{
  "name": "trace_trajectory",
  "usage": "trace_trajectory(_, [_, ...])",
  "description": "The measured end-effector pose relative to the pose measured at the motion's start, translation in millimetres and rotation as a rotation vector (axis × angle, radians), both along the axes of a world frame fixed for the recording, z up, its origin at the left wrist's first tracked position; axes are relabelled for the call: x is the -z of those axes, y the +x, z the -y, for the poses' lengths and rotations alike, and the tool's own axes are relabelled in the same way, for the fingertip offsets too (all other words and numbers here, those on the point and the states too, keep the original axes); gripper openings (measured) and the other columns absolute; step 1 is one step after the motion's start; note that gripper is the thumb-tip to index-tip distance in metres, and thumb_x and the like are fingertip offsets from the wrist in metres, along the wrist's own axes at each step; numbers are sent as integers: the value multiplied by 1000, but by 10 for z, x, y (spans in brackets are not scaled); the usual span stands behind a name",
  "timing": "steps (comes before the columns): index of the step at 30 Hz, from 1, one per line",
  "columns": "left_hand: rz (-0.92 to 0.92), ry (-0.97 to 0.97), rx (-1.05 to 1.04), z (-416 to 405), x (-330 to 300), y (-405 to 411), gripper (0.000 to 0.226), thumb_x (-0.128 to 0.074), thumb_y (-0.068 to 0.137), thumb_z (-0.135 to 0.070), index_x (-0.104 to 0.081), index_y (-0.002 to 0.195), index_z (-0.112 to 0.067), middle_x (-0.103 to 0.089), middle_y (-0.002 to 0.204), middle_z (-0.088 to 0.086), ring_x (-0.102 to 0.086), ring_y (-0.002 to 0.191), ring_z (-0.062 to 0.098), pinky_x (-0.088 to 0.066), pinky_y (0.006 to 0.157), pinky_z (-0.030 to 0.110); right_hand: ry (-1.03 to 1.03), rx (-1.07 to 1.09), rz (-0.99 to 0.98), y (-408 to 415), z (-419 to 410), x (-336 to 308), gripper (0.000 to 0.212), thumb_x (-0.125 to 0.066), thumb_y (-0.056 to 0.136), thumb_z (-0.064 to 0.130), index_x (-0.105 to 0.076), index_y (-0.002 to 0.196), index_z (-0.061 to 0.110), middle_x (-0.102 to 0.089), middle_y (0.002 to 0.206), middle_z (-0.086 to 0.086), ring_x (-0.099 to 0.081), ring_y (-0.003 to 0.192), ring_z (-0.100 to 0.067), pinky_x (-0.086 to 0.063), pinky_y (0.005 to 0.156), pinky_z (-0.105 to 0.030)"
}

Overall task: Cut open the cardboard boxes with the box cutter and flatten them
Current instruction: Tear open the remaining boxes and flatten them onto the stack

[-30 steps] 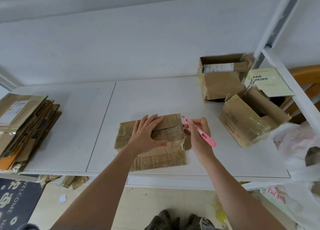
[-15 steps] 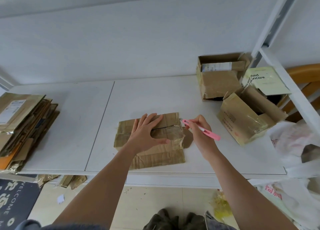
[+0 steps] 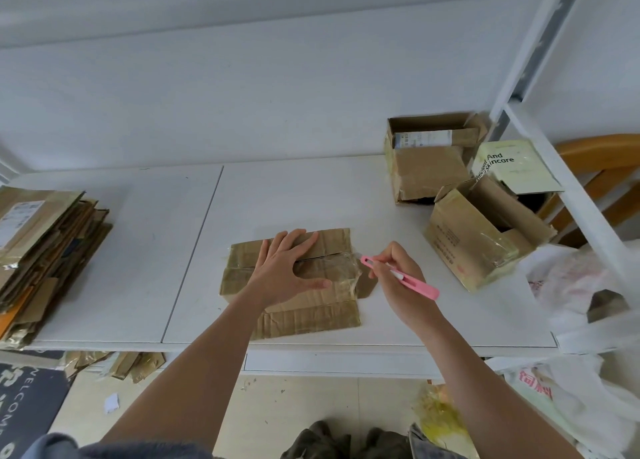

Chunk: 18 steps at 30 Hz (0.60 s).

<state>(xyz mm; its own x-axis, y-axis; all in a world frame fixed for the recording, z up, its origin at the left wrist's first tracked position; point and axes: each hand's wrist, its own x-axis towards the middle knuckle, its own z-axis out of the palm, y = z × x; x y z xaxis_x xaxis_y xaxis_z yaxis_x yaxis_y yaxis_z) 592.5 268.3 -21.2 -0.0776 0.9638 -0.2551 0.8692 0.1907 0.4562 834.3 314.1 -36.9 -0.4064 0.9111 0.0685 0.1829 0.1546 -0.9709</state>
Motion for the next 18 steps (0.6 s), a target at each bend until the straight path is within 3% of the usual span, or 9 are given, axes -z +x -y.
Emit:
trace_trajectory(3, [-11,6,3,-6,11,-3,116,-42,52,-95,-14,153,-45,-8,159,-16,7,148,11,9,121,45,27,-40,42,50,58,-22,18,-54,100,15,-46,87,5,-61,80,-17,-53,62,-22,-40,53,-26])
trace_trajectory(5, [-15,13,5,-2,14,0,117,-42,51,-95,-14,153,-45,-9,159,-15,6,148,12,10,121,44,61,-72,69,71,78,-67,18,-53,100,12,-45,87,3,-59,79,-21,-42,54,-9,-33,50,-18])
trace_trajectory(11, [-42,27,5,-3,-9,6,115,-44,54,-93,-16,154,-42,-14,157,-15,-2,144,8,6,122,44,145,-169,199,195,129,-209,16,-54,98,9,-47,84,4,-55,80,-12,-41,62,-7,-32,57,-17])
trace_trajectory(13, [-54,31,-14,-14,-60,28,114,-45,55,-92,-19,154,-40,-18,155,-15,-7,143,9,1,122,43,121,-124,157,239,132,-228,15,-54,98,9,-47,85,6,-57,78,-8,-42,58,-7,-33,53,-18])
trace_trajectory(15, [-98,41,-97,-17,-123,40,114,-43,56,-95,-22,154,-39,-23,153,-13,-14,141,13,-4,122,41,149,-43,116,257,105,-219,14,-52,98,6,-47,87,11,-55,74,6,-43,53,-5,-33,49,-16])
trace_trajectory(18, [-196,56,-311,22,-173,16,107,-39,63,-95,-25,152,-36,-30,146,-2,-28,134,26,-20,116,43,280,54,271,282,30,-103,7,-51,98,6,-53,94,12,-61,84,7,-53,64,-6,-43,56,-22])
